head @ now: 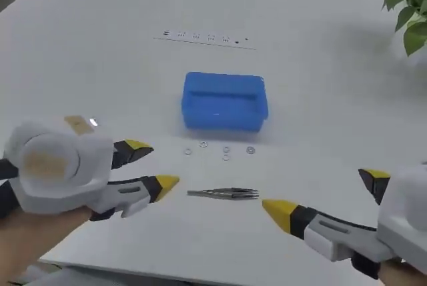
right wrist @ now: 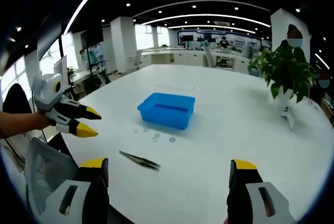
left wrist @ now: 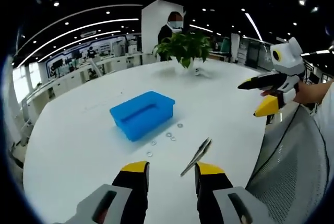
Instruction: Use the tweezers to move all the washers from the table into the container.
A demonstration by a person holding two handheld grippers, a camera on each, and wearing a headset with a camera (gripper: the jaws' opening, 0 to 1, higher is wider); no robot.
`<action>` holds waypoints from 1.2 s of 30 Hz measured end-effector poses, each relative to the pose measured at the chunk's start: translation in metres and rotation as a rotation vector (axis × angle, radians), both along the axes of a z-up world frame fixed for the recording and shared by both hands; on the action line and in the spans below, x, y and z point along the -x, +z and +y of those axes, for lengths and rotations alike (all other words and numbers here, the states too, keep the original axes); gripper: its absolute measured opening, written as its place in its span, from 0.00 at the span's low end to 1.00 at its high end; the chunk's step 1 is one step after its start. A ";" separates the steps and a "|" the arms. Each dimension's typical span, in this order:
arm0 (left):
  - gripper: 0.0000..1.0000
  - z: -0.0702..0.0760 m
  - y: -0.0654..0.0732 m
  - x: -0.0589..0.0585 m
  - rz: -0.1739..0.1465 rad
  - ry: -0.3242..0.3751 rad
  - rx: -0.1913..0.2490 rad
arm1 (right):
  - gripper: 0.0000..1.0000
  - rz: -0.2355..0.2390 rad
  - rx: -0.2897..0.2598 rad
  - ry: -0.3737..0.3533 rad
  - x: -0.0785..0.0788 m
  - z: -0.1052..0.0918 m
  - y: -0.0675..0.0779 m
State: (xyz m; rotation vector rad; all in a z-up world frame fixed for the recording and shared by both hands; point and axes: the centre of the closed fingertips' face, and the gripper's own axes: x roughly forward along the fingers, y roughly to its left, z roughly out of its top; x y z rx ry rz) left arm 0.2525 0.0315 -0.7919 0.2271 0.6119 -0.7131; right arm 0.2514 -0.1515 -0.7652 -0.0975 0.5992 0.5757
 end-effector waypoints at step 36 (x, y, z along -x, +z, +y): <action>0.00 -0.044 -0.076 0.006 0.096 -0.404 -0.236 | 0.83 0.045 -0.030 0.117 0.014 0.028 -0.006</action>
